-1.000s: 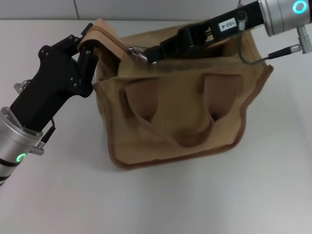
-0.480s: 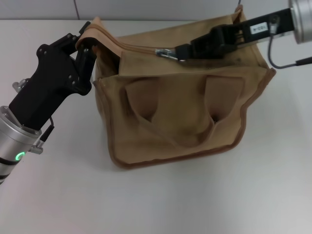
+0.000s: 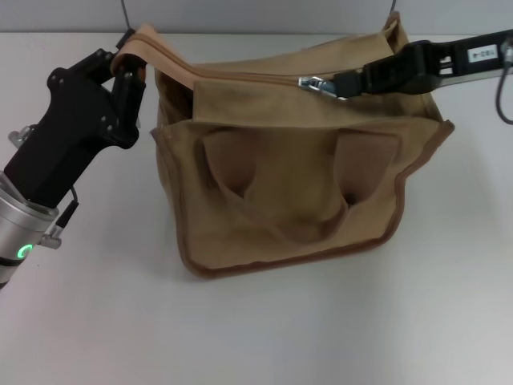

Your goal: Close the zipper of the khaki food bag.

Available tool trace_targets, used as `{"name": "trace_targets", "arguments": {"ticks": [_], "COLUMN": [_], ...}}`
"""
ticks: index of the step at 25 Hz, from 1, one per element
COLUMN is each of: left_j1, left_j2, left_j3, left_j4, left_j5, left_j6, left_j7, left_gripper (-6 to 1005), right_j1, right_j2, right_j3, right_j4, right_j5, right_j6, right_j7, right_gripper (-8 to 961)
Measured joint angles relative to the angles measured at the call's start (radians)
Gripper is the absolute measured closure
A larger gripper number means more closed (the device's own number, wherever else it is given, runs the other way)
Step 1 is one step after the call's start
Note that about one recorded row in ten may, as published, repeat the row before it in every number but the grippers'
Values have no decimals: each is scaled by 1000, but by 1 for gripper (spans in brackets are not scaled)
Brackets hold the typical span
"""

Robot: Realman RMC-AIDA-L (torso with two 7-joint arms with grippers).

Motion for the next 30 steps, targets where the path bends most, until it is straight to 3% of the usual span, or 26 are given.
{"name": "trace_targets", "arguments": {"ticks": [6, 30], "left_j1": [11, 43], "left_j2": [2, 3], "left_j3": [-32, -87], "left_j4": [13, 38], "left_j5": [0, -2], "left_j6": [-37, -89], "left_j7": [0, 0], "left_gripper": [960, 959], "right_j1": [-50, -130], "right_j2": [-1, -1], "right_j3": [41, 114], "right_j4": [-37, -44], "right_j5": [0, 0], "right_j6": [-35, -118], "right_j7": [-7, -49], "right_gripper": [950, 950]}}
